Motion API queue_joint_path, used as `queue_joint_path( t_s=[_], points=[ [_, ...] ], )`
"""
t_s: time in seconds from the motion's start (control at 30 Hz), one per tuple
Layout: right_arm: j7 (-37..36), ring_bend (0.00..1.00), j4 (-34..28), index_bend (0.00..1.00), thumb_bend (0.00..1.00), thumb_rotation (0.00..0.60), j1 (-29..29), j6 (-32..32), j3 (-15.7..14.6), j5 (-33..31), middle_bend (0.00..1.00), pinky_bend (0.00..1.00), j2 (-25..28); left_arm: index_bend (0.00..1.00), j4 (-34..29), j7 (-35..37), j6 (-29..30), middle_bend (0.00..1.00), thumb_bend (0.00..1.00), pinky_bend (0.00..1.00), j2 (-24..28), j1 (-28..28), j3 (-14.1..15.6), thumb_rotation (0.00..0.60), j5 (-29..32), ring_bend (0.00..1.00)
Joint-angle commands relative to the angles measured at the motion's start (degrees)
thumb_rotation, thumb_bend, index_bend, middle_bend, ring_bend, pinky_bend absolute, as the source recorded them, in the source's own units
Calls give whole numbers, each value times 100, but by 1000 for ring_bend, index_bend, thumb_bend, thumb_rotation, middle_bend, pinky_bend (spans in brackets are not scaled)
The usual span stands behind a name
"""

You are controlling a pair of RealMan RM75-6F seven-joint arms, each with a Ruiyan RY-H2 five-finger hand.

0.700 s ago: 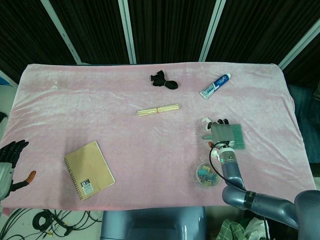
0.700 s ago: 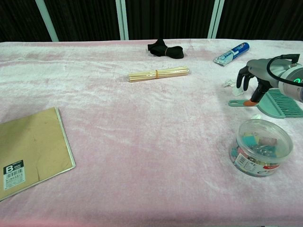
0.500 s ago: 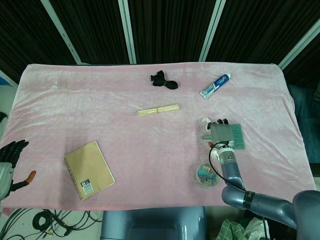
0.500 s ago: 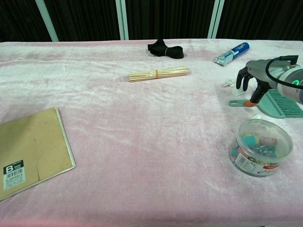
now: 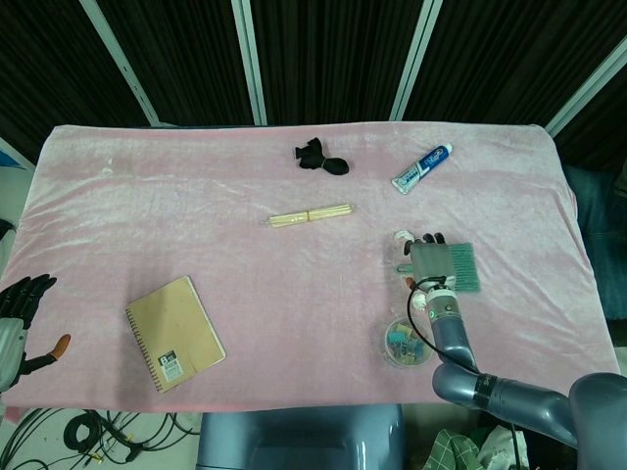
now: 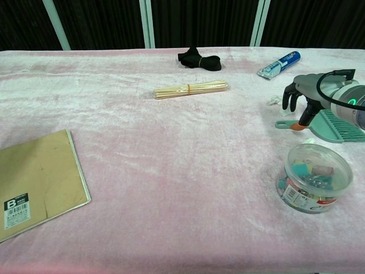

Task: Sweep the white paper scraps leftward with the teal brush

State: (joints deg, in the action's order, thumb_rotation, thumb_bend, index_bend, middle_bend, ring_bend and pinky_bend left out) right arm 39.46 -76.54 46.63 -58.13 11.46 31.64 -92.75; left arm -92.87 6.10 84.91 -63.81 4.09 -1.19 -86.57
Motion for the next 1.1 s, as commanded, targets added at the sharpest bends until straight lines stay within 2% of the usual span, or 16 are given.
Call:
queue_joint_path(
  t_s=[0.03,0.67,1.1],
  points=[
    [10,173,80,413,164,600,8,25,-6,0,384,135,-47,115,-4,-2,-1,87,300,69,1,-2,-2,600,8,0],
    [87,190,418,468,275,600,16,202,-16,-87,432,135,-176,115,-31,-24,-31,87,300,69,7,1,-8,600,45,0],
    [82,191,596,476,281,600,8,308,-44,-45,440,135,-278,116,-43,-36,-48,87,301,71,13,3,-10,600,62,0]
  ],
)
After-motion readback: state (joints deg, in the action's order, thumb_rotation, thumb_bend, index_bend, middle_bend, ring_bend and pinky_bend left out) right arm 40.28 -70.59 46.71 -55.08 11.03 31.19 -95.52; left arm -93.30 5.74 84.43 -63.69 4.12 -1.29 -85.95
